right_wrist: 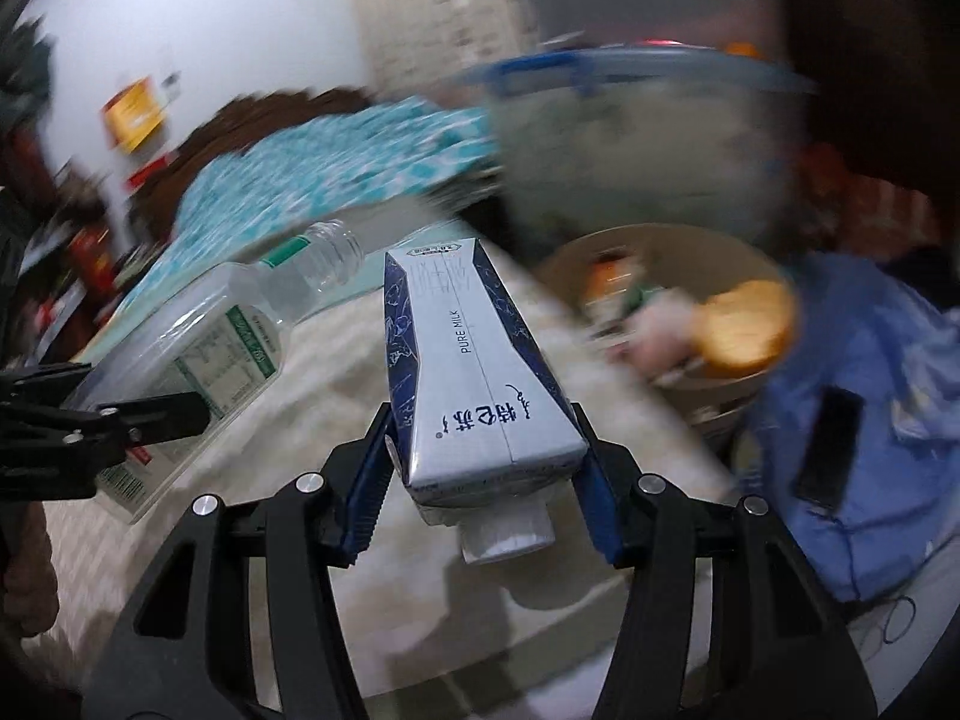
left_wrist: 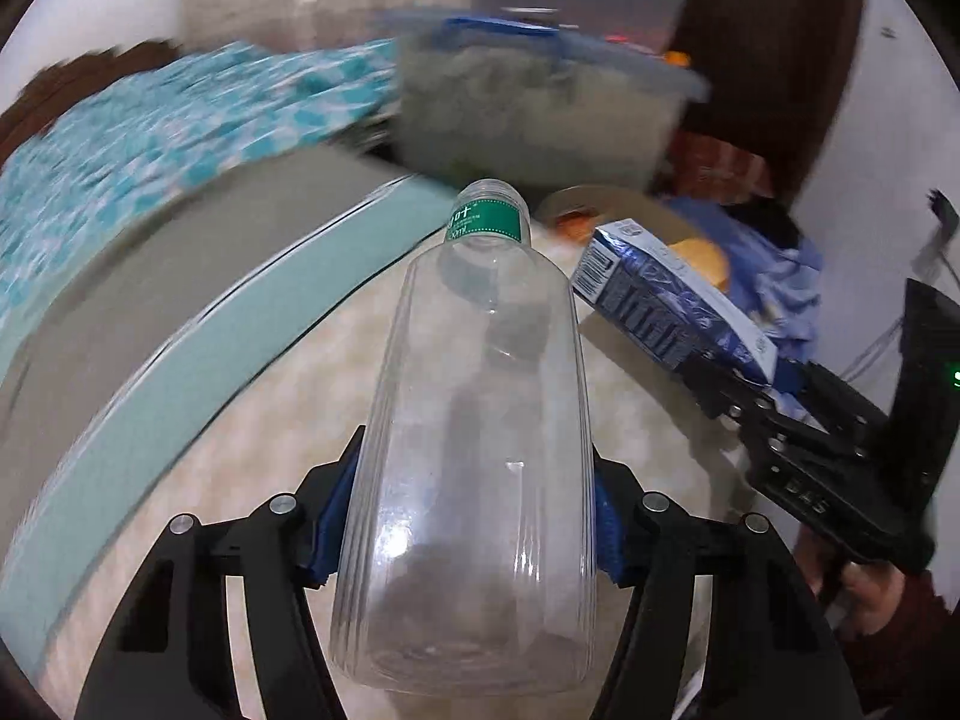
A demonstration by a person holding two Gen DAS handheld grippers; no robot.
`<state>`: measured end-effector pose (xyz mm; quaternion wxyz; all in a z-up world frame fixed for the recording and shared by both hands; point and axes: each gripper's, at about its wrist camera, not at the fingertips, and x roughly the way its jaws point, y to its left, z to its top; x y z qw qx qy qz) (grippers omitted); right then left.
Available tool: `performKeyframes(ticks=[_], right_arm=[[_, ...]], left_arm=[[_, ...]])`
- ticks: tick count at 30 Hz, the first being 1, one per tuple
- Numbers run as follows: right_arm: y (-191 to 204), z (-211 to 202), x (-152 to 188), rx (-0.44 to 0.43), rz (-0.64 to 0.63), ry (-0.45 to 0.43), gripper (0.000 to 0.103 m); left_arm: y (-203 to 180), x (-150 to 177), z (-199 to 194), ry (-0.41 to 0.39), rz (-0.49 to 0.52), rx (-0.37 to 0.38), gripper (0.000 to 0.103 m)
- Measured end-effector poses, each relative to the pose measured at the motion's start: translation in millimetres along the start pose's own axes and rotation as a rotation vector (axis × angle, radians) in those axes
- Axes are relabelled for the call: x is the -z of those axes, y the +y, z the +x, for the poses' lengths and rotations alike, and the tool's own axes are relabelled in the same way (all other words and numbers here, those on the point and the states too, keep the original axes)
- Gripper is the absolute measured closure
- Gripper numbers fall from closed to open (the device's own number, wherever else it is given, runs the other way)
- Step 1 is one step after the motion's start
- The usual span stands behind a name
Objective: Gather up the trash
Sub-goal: 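Carry bottle and milk carton to the beige bucket and open both tools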
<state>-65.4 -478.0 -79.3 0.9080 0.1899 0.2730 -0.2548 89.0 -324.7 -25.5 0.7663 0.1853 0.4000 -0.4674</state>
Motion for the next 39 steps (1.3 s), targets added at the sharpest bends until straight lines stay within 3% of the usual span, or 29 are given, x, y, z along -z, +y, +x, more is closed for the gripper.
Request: performKeyframes(ticks=[6, 13, 16, 17, 19, 21, 28, 39], right_arm=[[-79, 23, -55, 0.097, 0.150, 0.021, 0.046], [-118, 59, -91, 0.140, 0.172, 0.112, 0.045], [-118, 78, -92, 0.127, 0.170, 0.147, 0.041], [-119, 80, -91, 0.125, 0.183, 0.142, 0.030], [-120, 75, -89, 0.111, 0.212, 0.106, 0.027], [-117, 65, -84, 0.115, 0.224, 0.059, 0.027], [-93, 25, -54, 0.111, 0.255, -0.026, 0.027], [-32, -22, 9, 0.082, 0.323, 0.000, 0.022]], left_arm=[[-57, -76, 76, 0.120, 0.059, 0.133, 0.043], [-85, -128, 146, 0.245, 0.014, 0.215, 0.044], [-93, -140, 158, 0.247, 0.018, 0.206, 0.028], [-93, -144, 157, 0.222, 0.018, 0.186, 0.024], [-89, -147, 148, 0.178, 0.010, 0.184, 0.024], [-81, -145, 135, 0.160, -0.008, 0.213, 0.024], [-50, -113, 79, 0.065, -0.026, 0.189, 0.020], [-13, 2, 17, 0.001, 0.003, 0.074, 0.017]])
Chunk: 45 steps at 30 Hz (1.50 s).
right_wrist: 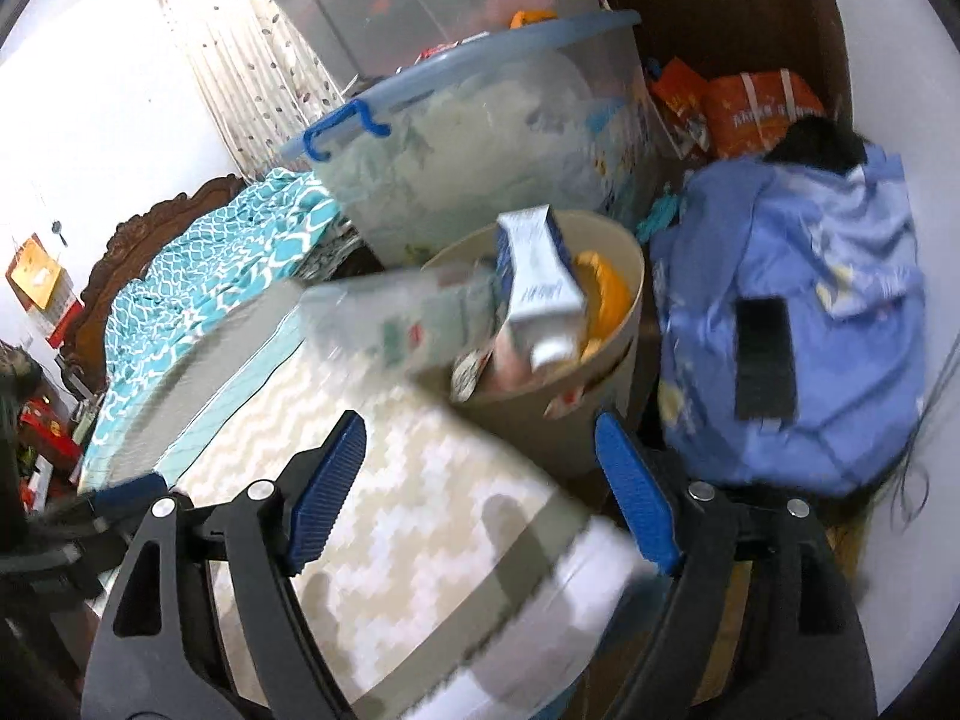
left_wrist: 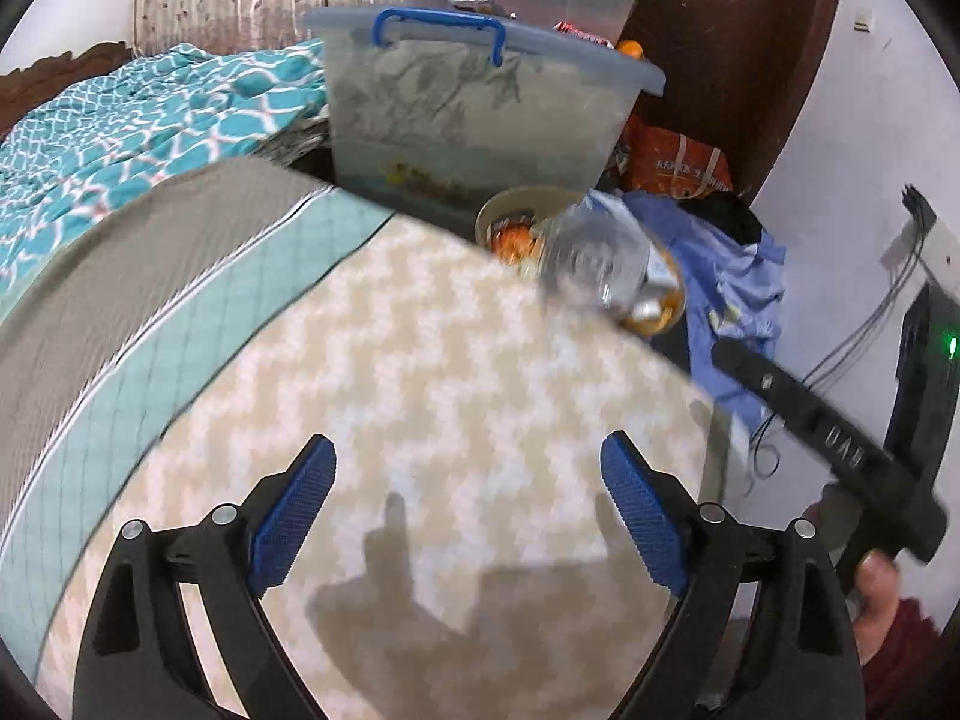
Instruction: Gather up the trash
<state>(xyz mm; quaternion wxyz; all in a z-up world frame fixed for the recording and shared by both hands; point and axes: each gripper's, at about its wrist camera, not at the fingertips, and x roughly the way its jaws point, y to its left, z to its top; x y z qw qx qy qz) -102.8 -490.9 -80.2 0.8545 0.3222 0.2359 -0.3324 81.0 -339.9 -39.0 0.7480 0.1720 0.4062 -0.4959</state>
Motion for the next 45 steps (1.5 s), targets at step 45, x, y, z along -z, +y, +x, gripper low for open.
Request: performKeyframes(ticks=[45], right_arm=[[120, -104, 53, 0.085, 0.013, -0.028, 0.005]], left_arm=[[38, 25, -166, -0.292, 0.140, -0.153, 0.008]])
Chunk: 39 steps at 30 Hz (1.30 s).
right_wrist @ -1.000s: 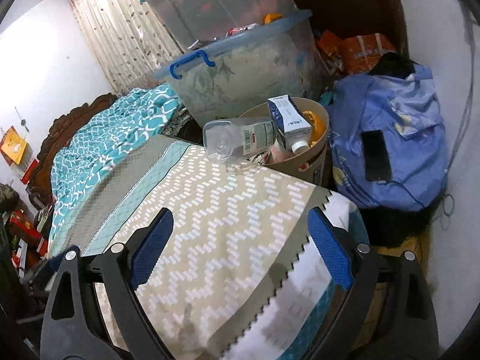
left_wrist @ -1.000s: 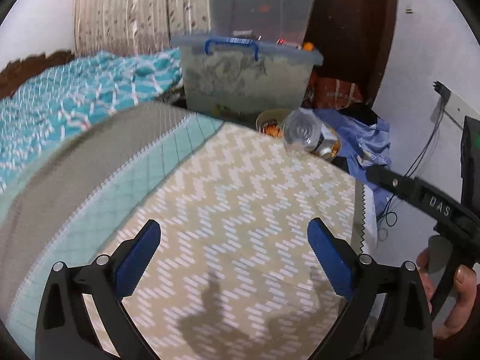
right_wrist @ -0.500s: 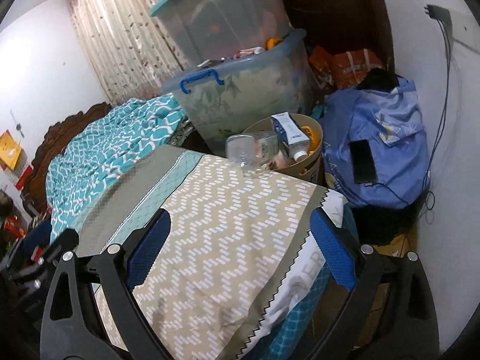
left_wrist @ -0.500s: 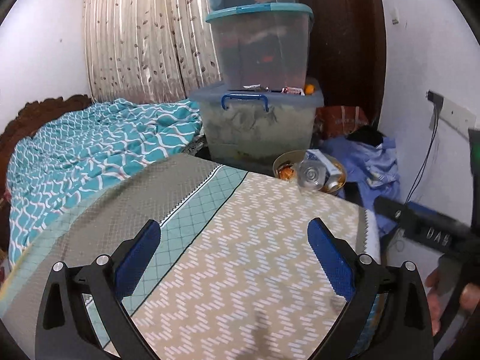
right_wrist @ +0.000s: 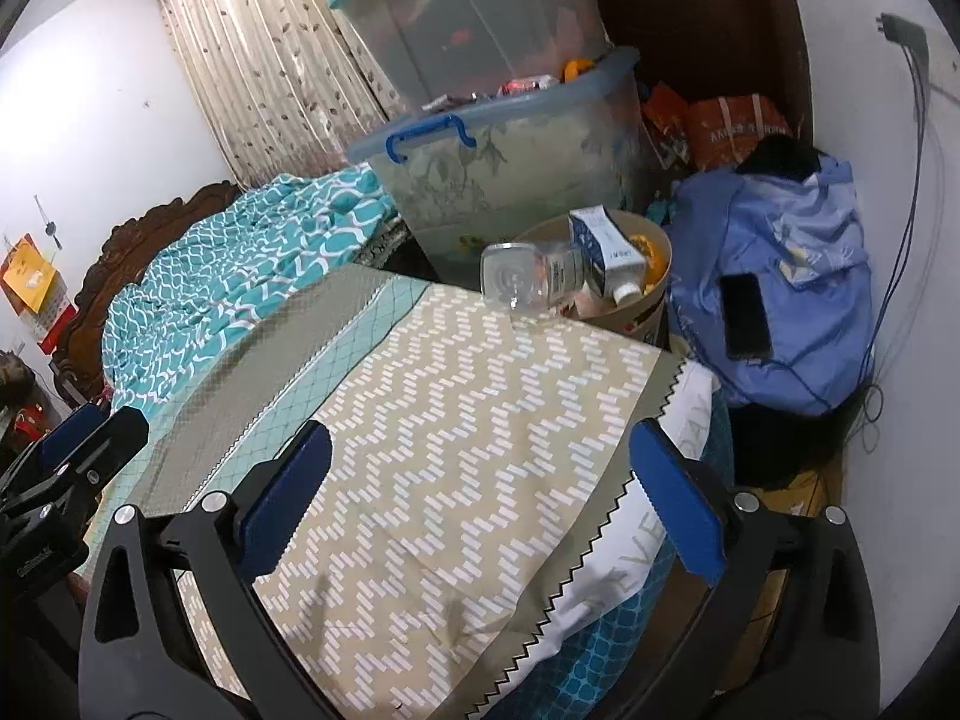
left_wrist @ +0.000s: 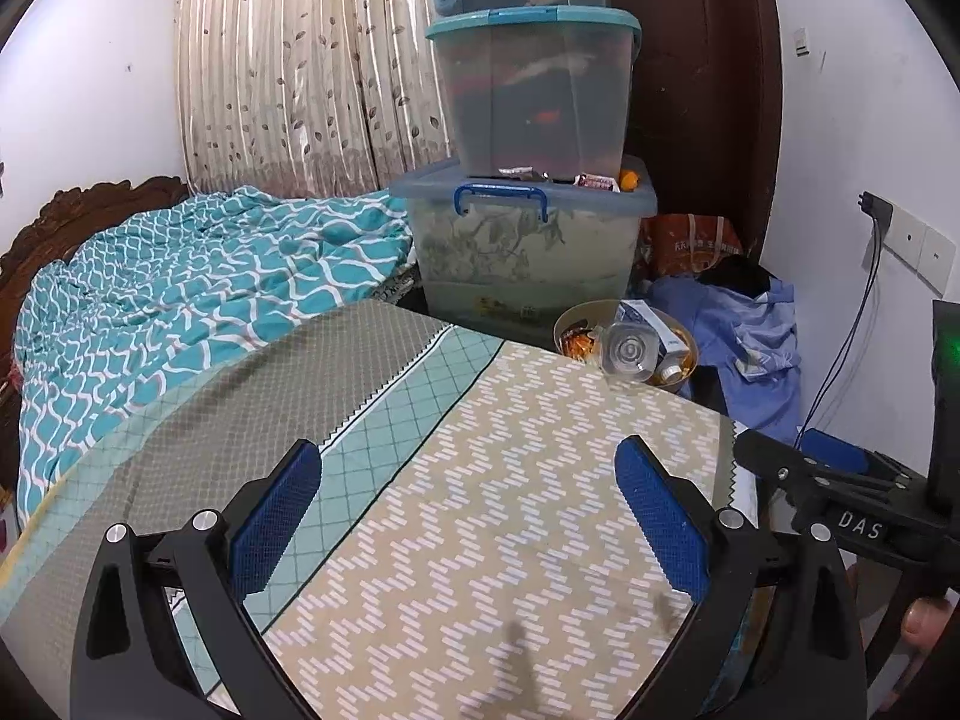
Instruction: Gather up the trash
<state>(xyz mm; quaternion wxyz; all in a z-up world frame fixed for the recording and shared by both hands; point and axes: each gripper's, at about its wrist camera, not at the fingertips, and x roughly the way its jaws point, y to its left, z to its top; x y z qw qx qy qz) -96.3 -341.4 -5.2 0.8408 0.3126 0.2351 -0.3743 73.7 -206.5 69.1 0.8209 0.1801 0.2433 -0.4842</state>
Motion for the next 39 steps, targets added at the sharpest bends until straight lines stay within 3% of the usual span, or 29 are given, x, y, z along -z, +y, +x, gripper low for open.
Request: performKeyframes(ticks=[15, 24, 30, 33, 39], right_arm=[[5, 21, 10, 0.010, -0.006, 0.047, 0.004], [0, 3, 2, 0.079, -0.009, -0.016, 0.004], [-5, -28, 6, 0.140, -0.063, -0.053, 0.004], [-6, -45, 12, 0.168, -0.080, -0.117, 0.004], [-15, -68, 17, 0.107, -0.017, -0.198, 0.004]], left_arm=[[-3, 4, 9, 0.025, 0.013, -0.015, 0.008], [-4, 4, 3, -0.006, 0.022, 0.008, 0.008], [-6, 2, -10, -0.061, 0.008, 0.087, 0.008], [-7, 2, -17, -0.092, -0.010, 0.109, 0.008], [-11, 2, -28, -0.125, -0.039, 0.074, 0.008]])
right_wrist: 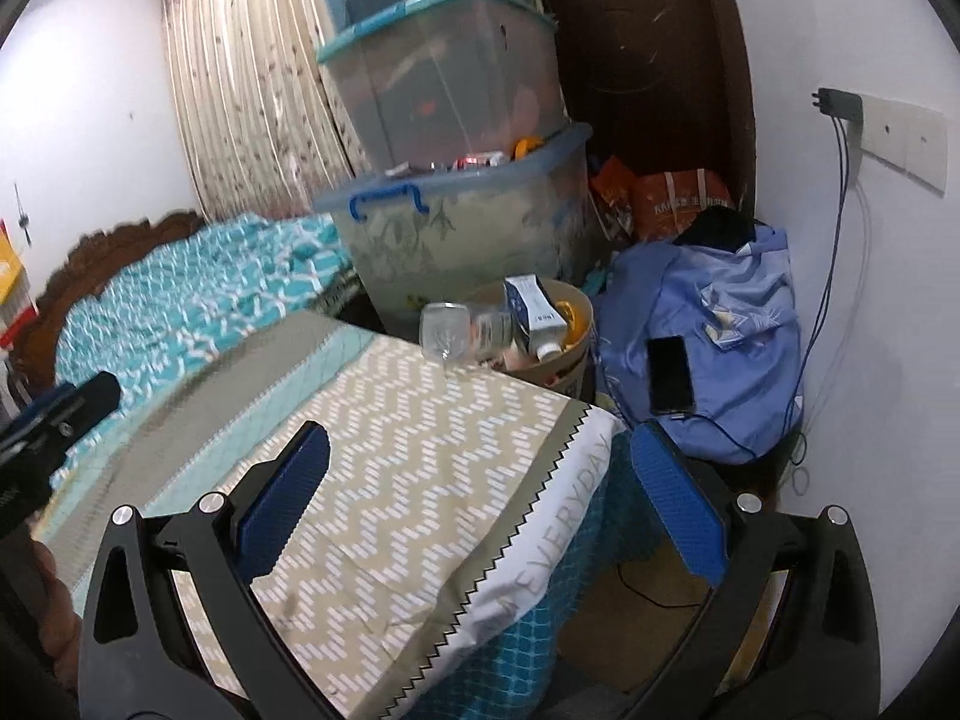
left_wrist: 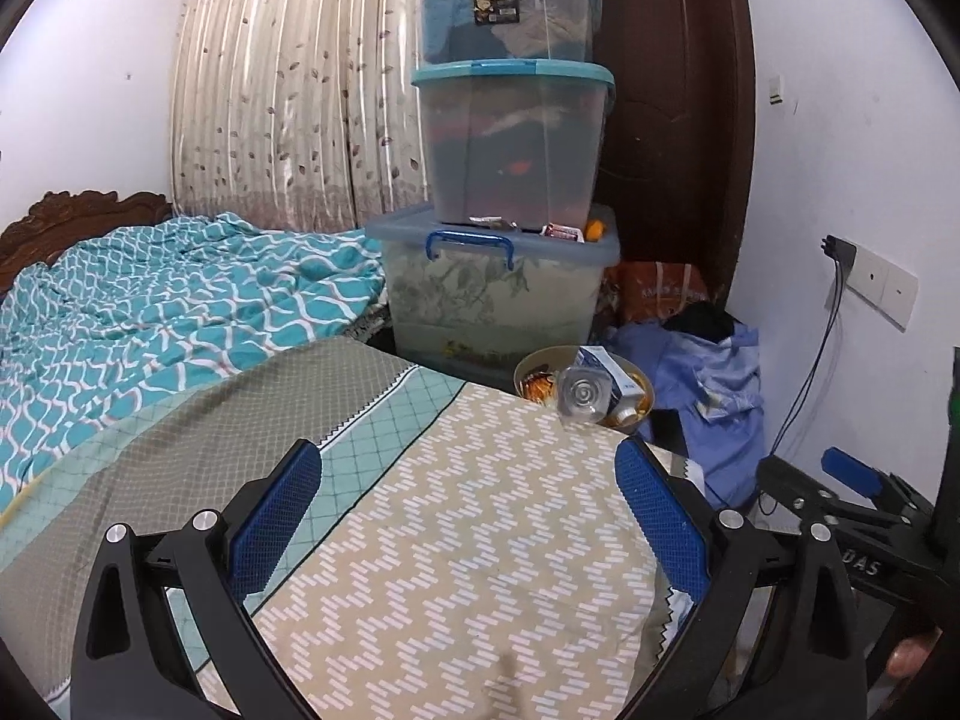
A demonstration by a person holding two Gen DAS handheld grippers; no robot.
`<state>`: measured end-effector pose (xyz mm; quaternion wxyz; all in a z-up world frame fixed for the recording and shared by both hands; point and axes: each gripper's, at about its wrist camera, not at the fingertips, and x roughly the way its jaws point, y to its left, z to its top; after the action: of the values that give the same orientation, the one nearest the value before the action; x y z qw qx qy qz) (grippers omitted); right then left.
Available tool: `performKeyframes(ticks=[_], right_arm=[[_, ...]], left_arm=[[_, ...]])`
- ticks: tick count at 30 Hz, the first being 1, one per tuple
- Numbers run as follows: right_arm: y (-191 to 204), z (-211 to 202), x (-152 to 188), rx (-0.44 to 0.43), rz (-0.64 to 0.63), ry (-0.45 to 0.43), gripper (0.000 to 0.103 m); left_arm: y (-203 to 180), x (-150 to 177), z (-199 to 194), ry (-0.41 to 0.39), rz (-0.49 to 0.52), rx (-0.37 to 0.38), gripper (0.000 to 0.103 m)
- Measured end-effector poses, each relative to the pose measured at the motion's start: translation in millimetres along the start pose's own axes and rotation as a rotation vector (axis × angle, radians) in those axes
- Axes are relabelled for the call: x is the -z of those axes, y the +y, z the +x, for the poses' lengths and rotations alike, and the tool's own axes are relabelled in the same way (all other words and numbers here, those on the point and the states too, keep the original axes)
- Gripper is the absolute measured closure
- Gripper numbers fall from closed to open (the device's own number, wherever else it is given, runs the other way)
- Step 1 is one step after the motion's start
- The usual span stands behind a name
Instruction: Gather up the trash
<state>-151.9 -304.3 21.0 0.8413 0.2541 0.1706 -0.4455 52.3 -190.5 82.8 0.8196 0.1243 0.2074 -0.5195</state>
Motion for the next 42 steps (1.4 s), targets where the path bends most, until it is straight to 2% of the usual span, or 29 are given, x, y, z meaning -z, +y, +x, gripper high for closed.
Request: performKeyframes(ticks=[4, 6, 11, 14, 17, 20, 22, 32, 42], right_arm=[[-11, 2, -2, -0.012, 0.034, 0.018, 0.004], [-17, 6, -4, -0.010, 0.056, 0.024, 0.003], [-24, 17, -7, -0.003, 0.084, 0.046, 0.004], [-27, 25, -5, 0.013, 0.092, 0.083, 0.003], [-26, 31, -1, 0.019, 0.082, 0.119, 0.003], [-25, 38, 2, 0.020, 0.071, 0.149, 0.003], [-24, 42, 3, 0.013, 0.073, 0.168, 0.003], [-20, 34, -2, -0.008, 0.020, 0.121, 0.003], [-12, 20, -9, -0.035, -0.015, 0.063, 0.003]], left_arm=[[-6, -1, -5, -0.015, 0.002, -0.045, 0.008], [-10, -4, -3, 0.001, -0.023, -0.058, 0.008], [-32, -27, 1, 0.043, -0.030, -0.004, 0.008], [-42, -43, -6, 0.002, -0.033, 0.032, 0.008], [-48, -39, -5, -0.021, -0.001, 0.016, 0.008], [-57, -29, 12, 0.043, 0.081, -0.019, 0.008], [-56, -26, 20, 0.063, 0.089, -0.032, 0.008], [-44, -27, 22, 0.059, 0.064, -0.048, 0.008], [-47, -27, 15, 0.033, 0.084, -0.081, 0.008]])
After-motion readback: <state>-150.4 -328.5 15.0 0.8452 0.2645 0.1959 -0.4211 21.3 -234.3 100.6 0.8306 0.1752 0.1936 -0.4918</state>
